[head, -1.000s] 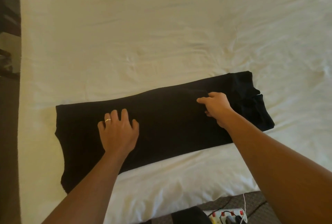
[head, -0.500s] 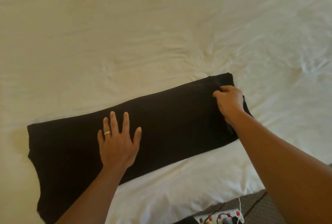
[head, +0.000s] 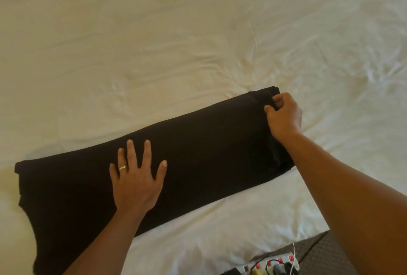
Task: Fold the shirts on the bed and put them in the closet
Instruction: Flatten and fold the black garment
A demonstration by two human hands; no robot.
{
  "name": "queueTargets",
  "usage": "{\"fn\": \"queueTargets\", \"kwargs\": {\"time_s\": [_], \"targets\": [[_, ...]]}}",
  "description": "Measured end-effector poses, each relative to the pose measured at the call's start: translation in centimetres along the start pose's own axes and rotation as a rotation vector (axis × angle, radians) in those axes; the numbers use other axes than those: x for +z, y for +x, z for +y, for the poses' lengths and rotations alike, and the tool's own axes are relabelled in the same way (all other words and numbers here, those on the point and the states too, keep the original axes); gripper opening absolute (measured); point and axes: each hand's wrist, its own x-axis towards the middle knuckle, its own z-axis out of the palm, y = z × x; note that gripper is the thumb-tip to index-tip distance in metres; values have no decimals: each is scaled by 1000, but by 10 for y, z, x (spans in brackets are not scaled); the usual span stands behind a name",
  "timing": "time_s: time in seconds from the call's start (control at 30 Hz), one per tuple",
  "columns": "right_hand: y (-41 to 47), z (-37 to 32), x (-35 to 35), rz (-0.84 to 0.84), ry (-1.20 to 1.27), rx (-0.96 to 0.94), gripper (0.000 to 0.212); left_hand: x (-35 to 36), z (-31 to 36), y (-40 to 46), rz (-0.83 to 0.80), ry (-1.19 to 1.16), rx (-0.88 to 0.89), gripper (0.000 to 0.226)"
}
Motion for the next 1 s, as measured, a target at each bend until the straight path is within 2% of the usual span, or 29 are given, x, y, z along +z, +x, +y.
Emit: {"fn": "queueTargets", "kwargs": {"time_s": [0.07, 0.13, 0.23, 0.33, 0.4, 0.47, 0.57, 0.73, 0.9, 1.0], "targets": [[4, 3, 0, -3, -47, -7, 30, 1, 0, 1, 0, 10, 6, 79], [2, 3, 0, 57, -201, -92, 34, 2, 0, 1, 0, 13, 11, 79], [-18, -6, 9, 100, -393, -401, 34, 6, 1, 2, -10, 13, -1, 81], [-43, -9, 36, -148, -621, -639, 49, 9, 4, 3, -18, 10, -18, 80], [-42, 5, 47, -274, -807, -599, 63, 10, 3, 4, -26, 6, -16, 79], [-34, 24, 44, -295, -885, -556, 71, 9, -1, 4, -37, 3, -4, 79], [-25, 36, 40, -319, -919, -586, 75, 8, -4, 5, -39, -18, 16, 80], [-26, 25, 41, -367, -969, -528, 76, -1, -22, 4, -44, -36, 90, 81], [-48, 0, 47, -284, -1125, -480, 71, -8, -71, -3, -17, -60, 75, 80], [-80, -23, 66, -210, -1097, -550, 68, -11, -113, -9, -4, -54, 86, 80]]}}
